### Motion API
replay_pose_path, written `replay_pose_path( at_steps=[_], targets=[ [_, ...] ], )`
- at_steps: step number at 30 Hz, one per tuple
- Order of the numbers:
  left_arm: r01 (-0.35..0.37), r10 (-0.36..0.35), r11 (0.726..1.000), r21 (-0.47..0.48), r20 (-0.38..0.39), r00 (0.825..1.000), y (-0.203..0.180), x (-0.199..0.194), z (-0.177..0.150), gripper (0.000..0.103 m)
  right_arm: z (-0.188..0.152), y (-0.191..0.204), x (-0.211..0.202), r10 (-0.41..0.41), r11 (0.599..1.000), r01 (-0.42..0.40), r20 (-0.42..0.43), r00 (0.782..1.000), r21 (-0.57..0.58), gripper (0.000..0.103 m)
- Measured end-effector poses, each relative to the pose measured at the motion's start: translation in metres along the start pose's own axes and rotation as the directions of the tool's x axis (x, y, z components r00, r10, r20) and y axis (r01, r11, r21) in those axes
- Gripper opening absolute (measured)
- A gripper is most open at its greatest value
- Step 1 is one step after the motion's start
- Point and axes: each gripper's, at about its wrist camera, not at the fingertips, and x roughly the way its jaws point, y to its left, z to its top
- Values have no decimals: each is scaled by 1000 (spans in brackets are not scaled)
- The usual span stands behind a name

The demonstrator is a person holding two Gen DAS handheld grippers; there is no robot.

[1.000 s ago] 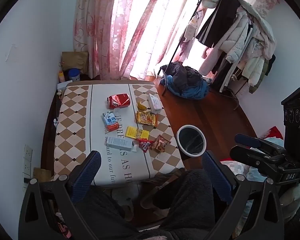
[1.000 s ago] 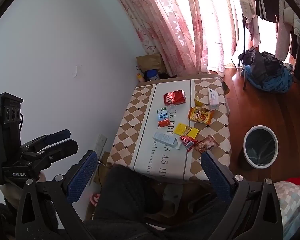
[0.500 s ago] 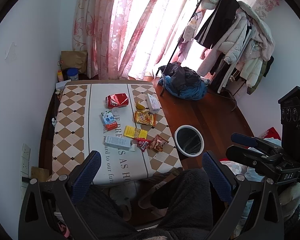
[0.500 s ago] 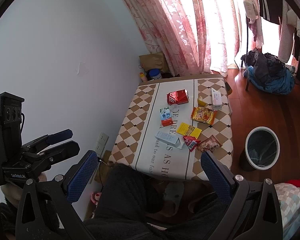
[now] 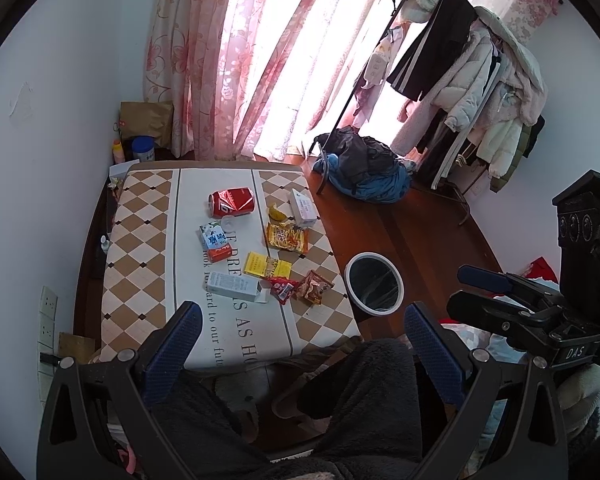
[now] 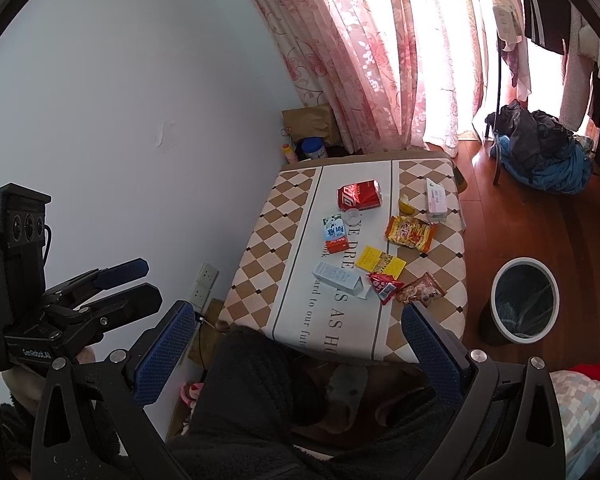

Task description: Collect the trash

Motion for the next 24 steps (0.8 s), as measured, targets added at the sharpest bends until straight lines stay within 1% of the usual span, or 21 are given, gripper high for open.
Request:
replay_pose_path(
  at_steps=[24],
  targets=[
    [13,-13,1000,-8,2,1000,3,1,-2,103,4,3,-1,-7,1000,7,-6,1000,-9,103]
  ],
)
